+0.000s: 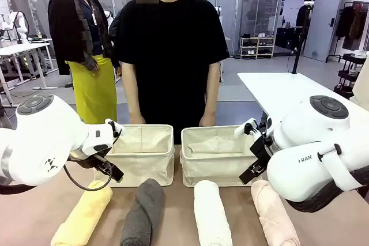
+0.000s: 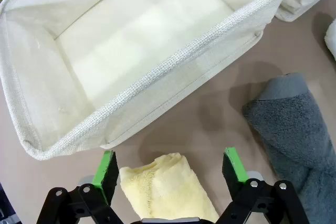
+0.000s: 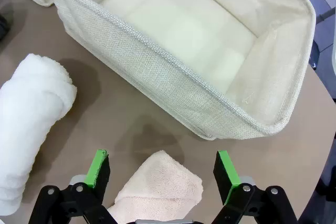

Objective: Divide the towels into two baskets.
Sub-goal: Pick up one hotel-folded towel and place it in the Fabric basket indicated by the person.

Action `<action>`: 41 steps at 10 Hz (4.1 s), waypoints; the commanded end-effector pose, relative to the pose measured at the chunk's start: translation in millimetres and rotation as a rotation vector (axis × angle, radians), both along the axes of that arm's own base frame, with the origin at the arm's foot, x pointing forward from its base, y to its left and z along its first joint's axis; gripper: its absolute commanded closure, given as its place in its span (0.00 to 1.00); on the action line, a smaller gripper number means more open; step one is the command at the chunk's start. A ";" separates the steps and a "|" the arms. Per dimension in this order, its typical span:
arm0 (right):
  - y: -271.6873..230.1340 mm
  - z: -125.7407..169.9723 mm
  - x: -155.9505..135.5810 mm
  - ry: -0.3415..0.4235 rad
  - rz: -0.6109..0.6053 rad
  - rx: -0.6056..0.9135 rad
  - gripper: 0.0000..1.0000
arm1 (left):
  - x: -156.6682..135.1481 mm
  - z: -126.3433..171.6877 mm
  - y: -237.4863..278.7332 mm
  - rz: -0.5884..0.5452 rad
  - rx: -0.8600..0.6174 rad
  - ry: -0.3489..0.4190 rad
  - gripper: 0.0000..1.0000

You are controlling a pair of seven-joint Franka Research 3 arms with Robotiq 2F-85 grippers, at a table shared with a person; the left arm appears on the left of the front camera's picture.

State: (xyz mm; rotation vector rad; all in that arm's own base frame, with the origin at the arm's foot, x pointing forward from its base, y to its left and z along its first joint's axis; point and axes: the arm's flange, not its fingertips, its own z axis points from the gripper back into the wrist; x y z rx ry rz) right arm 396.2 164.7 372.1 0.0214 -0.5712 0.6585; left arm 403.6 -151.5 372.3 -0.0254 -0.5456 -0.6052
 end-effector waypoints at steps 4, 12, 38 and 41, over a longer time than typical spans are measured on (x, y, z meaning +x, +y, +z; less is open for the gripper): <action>0.0 0.0 0.0 0.000 0.000 0.000 0.00 | -0.1 0.0 -0.1 0.000 0.000 0.000 0.00; -5.5 31.8 2.7 0.013 -0.013 0.073 0.00 | 5.5 29.1 -2.2 0.000 -0.026 0.033 0.00; -408.8 74.6 -125.5 0.191 -0.473 1.391 0.00 | -125.7 86.6 342.9 0.120 -1.293 0.047 0.00; -408.8 74.6 -125.5 0.191 -0.473 1.391 0.00 | -125.7 86.6 342.9 0.120 -1.293 0.047 0.00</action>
